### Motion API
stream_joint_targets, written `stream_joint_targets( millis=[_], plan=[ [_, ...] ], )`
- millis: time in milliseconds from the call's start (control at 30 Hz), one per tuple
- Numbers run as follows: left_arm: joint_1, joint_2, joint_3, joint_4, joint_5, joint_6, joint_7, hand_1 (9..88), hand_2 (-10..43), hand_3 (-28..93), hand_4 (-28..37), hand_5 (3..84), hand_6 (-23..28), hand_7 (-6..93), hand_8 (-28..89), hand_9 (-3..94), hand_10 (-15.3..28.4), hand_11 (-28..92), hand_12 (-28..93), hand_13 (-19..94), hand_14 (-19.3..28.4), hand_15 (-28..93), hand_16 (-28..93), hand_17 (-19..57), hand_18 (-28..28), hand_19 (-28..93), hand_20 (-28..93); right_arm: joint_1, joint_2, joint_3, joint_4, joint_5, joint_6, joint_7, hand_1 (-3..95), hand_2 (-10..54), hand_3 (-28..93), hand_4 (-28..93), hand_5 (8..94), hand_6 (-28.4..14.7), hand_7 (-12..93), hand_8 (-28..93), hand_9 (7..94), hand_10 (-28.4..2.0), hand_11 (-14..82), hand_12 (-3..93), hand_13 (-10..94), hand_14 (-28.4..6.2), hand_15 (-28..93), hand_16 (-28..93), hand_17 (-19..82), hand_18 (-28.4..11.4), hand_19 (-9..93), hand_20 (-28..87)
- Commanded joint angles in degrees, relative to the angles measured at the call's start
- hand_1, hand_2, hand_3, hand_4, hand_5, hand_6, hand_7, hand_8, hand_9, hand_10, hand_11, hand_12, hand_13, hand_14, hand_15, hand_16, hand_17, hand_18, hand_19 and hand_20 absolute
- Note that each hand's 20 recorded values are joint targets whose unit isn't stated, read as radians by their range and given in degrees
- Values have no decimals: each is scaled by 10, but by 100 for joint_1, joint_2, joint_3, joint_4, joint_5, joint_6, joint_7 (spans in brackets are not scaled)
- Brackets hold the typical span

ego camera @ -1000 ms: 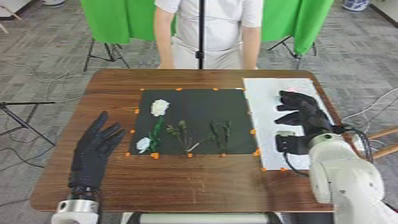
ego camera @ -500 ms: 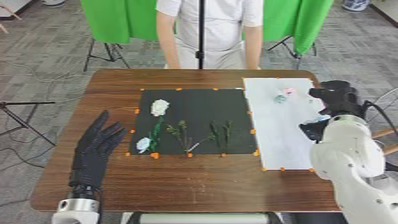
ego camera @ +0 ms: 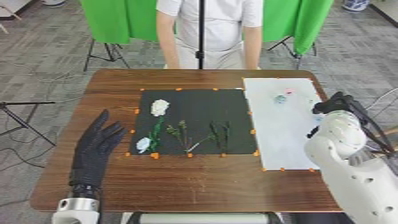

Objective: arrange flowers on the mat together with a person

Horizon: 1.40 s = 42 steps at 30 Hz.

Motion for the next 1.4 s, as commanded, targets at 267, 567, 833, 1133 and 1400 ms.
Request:
stream_joint_targets(
  millis=[267,567,833,1133,1400],
  plan=[
    [-18,-64,25,23,-38,-42,9,226,114,734,-283,278,60,121,-99,300,186,212,110,238,226,339,-42,-82,188,450,104,355,183,-238,685,65,-612,24,425,-95,776,-280,473,-28,129,-129,570,-245,145,111,624,-282,549,35,291,-283,932,-196],
    [-103,53,121,26,-175,-7,130,228,113,736,-283,278,60,122,-99,300,186,214,110,238,226,339,-42,-82,187,450,103,298,224,-455,842,17,-471,-367,461,-95,782,-282,530,-10,141,-137,600,-203,159,106,602,-210,586,9,271,-284,932,-163],
    [-95,23,137,28,-146,-47,79,229,112,737,-283,278,60,122,-99,300,186,214,109,239,226,339,-42,-82,187,450,103,220,184,-595,930,-233,-370,-498,530,-95,720,-283,671,0,128,-101,730,-151,161,120,677,-146,522,57,258,-283,932,-146],
    [27,-133,-44,5,13,-105,-71,230,113,735,-283,279,61,120,-99,300,186,213,109,238,226,339,-42,-82,188,450,103,-57,195,-514,753,-604,91,-641,693,-95,558,-283,867,-10,122,26,937,-110,148,270,806,-95,483,191,285,-280,932,18],
    [168,-80,-190,-79,-37,-94,34,230,113,734,-283,279,61,119,-98,300,186,214,109,238,227,339,-42,-82,188,451,103,-119,120,-657,-306,-1007,851,-1234,669,-95,579,-283,881,12,129,20,937,-85,173,270,855,-46,408,248,341,-199,932,-33]
  ],
)
